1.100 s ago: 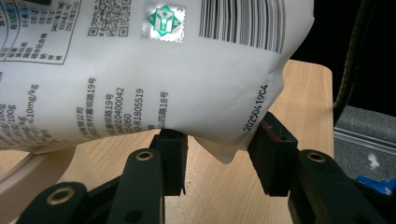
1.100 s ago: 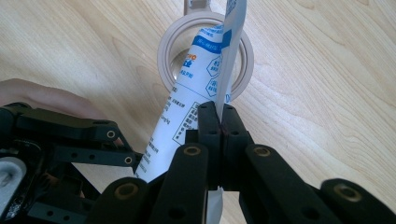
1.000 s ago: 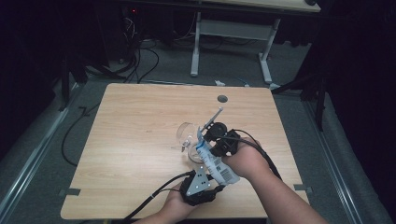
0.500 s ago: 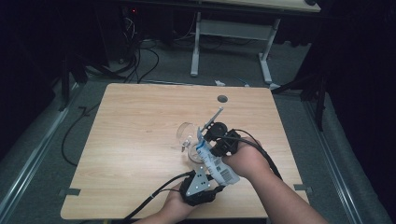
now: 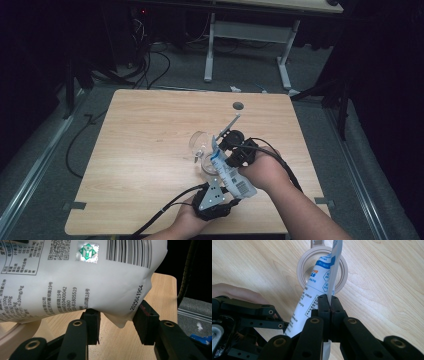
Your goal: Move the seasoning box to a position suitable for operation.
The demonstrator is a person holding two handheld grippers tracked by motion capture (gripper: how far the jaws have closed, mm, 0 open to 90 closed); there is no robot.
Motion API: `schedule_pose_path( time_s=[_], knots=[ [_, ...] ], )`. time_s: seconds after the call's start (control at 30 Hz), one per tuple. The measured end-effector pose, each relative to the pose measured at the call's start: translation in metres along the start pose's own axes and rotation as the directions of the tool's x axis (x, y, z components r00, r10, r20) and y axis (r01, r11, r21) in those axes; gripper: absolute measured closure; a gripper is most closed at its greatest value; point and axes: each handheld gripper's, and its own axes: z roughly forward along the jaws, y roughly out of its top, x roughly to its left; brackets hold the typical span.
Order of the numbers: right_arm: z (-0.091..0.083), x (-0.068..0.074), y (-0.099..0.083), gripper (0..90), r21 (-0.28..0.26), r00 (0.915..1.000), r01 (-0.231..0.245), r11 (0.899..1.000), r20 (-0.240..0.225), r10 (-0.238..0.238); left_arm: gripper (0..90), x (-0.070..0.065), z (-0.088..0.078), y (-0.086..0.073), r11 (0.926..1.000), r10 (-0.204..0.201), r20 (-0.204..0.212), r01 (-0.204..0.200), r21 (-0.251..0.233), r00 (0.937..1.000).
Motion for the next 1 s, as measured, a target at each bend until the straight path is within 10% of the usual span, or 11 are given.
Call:
schedule_pose_path(
  time_s=[1.0],
  knots=[
    [-0.0013, 0.0029, 0.0033, 88.6, -0.013, 0.9996, -0.024, 1.0, 0.015, 0.024, 59.9, 0.0033, -0.001, 0.0015, 0.9999, -0.014, -0.001, 0.014, -0.01, 0.9999]
  ],
)
